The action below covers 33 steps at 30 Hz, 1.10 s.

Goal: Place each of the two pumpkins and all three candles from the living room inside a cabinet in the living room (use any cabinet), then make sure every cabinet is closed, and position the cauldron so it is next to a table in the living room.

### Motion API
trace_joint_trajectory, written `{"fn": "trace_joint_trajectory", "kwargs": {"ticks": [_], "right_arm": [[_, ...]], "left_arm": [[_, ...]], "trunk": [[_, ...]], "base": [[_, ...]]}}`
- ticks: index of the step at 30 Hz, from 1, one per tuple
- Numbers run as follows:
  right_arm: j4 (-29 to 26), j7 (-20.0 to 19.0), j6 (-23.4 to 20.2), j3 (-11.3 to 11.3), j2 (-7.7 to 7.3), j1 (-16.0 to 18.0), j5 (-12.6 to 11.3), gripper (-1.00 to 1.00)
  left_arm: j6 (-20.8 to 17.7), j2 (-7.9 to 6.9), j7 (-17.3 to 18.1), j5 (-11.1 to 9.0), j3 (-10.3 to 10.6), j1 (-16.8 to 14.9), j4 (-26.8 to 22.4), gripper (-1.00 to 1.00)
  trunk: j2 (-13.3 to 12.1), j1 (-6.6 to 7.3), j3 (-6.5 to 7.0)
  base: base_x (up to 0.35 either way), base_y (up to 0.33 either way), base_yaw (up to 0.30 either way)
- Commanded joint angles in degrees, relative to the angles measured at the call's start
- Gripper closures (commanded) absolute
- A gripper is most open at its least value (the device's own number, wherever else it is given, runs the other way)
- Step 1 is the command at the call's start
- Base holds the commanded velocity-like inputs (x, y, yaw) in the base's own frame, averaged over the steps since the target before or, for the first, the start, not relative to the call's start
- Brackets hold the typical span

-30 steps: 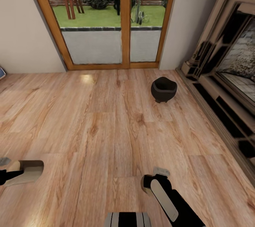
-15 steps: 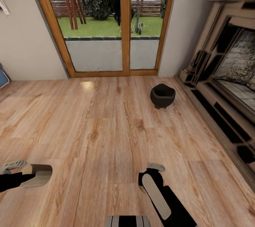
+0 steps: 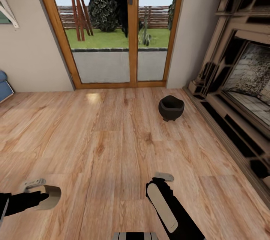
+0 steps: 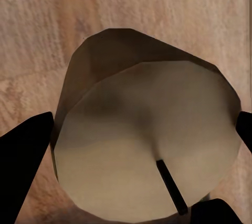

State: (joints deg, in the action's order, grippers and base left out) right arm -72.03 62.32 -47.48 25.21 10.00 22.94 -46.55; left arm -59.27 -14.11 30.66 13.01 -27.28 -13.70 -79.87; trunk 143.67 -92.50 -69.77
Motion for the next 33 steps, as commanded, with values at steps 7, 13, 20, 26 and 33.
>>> {"fn": "trace_joint_trajectory", "kwargs": {"ticks": [7, 13, 20, 26, 33], "right_arm": [[0.1, 0.0, 0.3, -0.1, 0.00, 0.0, 0.0, 1.00], [0.2, 0.0, 0.2, -0.2, 0.00, 0.0, 0.0, 1.00], [0.2, 0.1, 0.0, -0.2, 0.00, 0.0, 0.0, 1.00], [0.1, 0.1, -0.1, 0.0, 0.00, 0.0, 0.0, 1.00], [0.1, 0.1, 0.0, 0.0, 0.00, 0.0, 0.0, 1.00]], "left_arm": [[0.0, 2.01, -5.2, -0.4, 4.3, 0.0, 0.5, 1.00], [0.1, 3.29, -5.5, -0.1, 4.6, 0.0, 0.9, 1.00], [0.1, 4.97, -5.5, 0.1, 4.7, 0.0, 0.8, 1.00], [0.0, 5.31, -5.4, 0.1, 4.7, 0.0, 0.6, 1.00], [0.0, 5.51, -5.4, 0.1, 4.7, 0.0, 0.4, 1.00]], "trunk": [[-0.1, 0.18, 1.56], [-0.2, 0.33, 2.89], [-0.3, 0.51, 4.44], [-0.3, 0.67, 5.77], [-0.8, 1.05, 7.28]], "base": [[0.000, 0.000, 0.000], [0.000, 0.000, -0.102], [0.000, 0.000, -0.136], [-0.015, 0.000, -0.012], [-0.098, 0.000, 0.000]]}}
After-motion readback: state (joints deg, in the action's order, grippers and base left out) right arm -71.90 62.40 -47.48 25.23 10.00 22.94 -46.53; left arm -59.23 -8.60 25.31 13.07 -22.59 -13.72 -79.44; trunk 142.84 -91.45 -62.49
